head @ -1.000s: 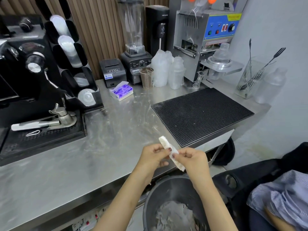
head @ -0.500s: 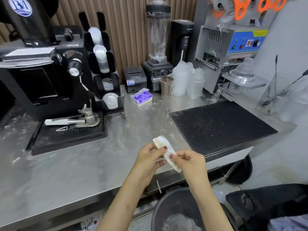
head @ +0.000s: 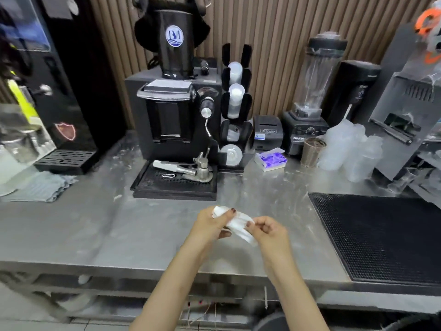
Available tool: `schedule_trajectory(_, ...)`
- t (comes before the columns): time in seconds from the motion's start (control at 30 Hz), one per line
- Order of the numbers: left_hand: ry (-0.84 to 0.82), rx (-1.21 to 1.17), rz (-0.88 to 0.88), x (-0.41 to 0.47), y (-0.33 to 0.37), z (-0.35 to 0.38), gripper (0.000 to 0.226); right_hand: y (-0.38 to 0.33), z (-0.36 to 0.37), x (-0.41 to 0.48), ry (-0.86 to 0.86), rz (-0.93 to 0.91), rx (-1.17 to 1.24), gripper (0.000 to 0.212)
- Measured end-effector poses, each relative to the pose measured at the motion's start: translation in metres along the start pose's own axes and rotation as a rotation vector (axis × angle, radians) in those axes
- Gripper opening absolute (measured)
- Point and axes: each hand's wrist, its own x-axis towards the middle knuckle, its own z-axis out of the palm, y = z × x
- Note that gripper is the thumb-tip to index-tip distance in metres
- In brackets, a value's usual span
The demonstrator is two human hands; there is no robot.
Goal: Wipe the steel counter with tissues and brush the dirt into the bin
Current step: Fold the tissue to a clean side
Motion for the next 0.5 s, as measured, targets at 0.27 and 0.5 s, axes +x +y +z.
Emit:
schedule_trajectory(0.27, 0.106, -0.116, 0.022, 0.029, 0.01, -0.075, 0.01, -0.001, 0.087, 0.033, -0.088, -0.093, -0.085, 0.03)
schedule_trajectory(0.5, 0.202, -0.261, 0.026, 0.079, 0.023, -0.158, 0.014, 0.003, 0.191, 0.068, -0.159, -0.149, -0.195, 0.031)
